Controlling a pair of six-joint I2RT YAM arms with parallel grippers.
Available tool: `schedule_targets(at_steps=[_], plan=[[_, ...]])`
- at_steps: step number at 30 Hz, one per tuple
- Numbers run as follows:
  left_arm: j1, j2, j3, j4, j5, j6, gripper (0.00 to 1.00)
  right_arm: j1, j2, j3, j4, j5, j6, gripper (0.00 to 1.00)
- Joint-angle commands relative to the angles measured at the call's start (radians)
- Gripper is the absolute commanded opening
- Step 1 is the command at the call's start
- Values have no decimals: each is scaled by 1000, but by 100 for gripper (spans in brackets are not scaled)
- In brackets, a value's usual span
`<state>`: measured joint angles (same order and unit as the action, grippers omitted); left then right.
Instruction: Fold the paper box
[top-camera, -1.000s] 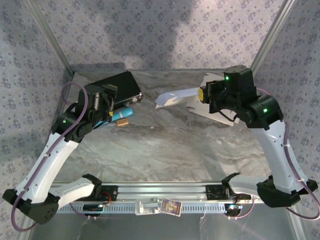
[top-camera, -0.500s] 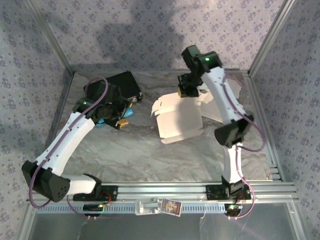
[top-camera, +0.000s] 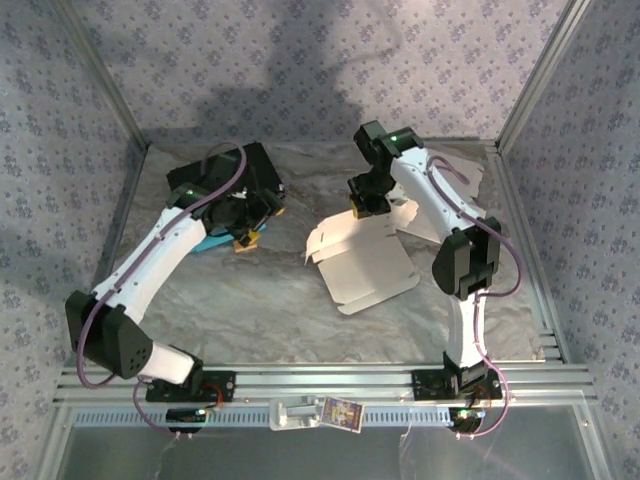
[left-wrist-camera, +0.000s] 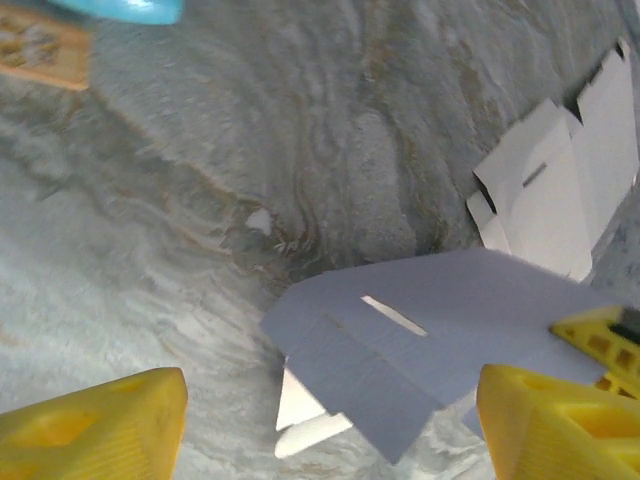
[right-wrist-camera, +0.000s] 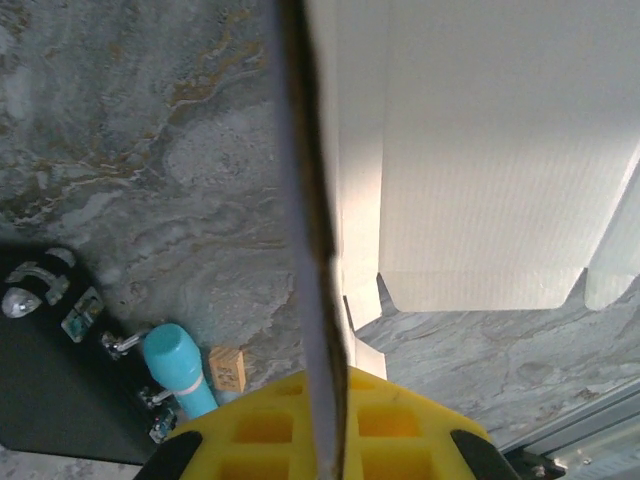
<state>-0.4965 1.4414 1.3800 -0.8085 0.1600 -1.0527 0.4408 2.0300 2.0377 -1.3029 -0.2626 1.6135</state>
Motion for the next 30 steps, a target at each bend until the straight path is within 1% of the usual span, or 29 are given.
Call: schedule_targets(at_steps=[1,2,3,4,6,9,11,15,19,22,23,24,28,29,30], plan=[[-125,-1,58,103,-93,342,75,-1,-15,-10,13,-39,-36,0],[-190,-5,58,120,-153,482,75,-1,-10,0,3,-35,-43,0],[-241,-8,48,124,-203,588,75,-3,-7,8,-3,-33,-44,0],[-284,-10,23,157,-253,675,75,-3,-5,11,-9,-34,-44,0],[-328,-17,-39,207,-296,812,75,-4,-5,13,-13,-34,-44,0],[-342,-15,-99,243,-360,885,77,-4,-5,17,-17,-35,-41,0],[-349,-10,-120,263,-378,926,78,-4,-5,17,-25,-41,-40,0],[-375,20,-149,287,-453,1019,78,-7,-4,20,-24,-49,-40,0],[-376,41,-186,346,-436,1068,76,-8,-4,30,-26,-57,-40,0],[-376,79,-171,368,-479,1076,68,-8,-7,29,-31,-61,-41,0],[-376,95,-158,360,-496,1073,63,-7,-8,27,-34,-63,-40,0],[-375,108,-146,350,-508,1064,56,-9,-10,26,-34,-63,-42,0],[-376,139,-116,306,-486,1050,25,-17,-18,10,-27,-73,-50,0],[-375,142,-116,301,-487,1046,21,-20,-20,10,-26,-73,-53,0],[-376,142,-116,299,-483,1045,14,-22,-23,10,-29,-70,-56,1]])
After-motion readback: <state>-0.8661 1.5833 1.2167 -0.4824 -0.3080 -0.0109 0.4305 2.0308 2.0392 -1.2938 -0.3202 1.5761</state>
